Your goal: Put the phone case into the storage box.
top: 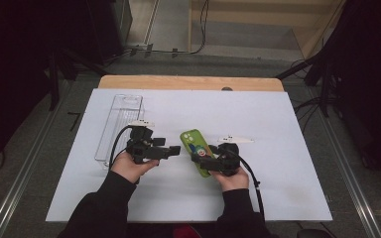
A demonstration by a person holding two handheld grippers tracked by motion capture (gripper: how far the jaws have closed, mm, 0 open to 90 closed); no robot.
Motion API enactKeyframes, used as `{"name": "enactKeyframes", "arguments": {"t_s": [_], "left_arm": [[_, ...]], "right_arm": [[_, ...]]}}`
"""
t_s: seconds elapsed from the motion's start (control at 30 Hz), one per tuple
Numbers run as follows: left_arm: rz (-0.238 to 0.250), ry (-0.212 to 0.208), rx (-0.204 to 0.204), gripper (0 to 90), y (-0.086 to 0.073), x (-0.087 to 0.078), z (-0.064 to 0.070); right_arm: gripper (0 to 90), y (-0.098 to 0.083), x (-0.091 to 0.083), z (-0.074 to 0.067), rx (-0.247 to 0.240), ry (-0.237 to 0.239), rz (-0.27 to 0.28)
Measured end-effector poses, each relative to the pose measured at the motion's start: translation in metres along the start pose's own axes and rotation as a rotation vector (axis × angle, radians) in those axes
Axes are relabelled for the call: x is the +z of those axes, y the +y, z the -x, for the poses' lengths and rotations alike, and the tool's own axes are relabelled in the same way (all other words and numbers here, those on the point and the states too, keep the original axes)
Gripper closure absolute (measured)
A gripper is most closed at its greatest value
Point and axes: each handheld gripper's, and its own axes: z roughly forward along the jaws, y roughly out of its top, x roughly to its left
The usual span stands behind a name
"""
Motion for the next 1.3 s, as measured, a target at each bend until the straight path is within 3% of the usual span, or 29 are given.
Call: {"name": "enactKeyframes", "arguments": {"t_s": [0.33,0.63,1.3], "left_arm": [[-0.001,-0.006,-0.033,21.6,0.012,0.005,-0.007],[0.000,0.024,-0.040,21.8,0.018,0.009,-0.011],[0.009,0.030,-0.087,23.6,0.026,0.029,-0.015]], "right_arm": [[14.4,-0.004,0.008,-0.004,0.009,-0.009,0.006],[14.4,-0.007,0.014,-0.005,0.021,-0.026,0.033],[14.4,-0.014,0.016,-0.004,0.098,-0.034,0.111]]}}
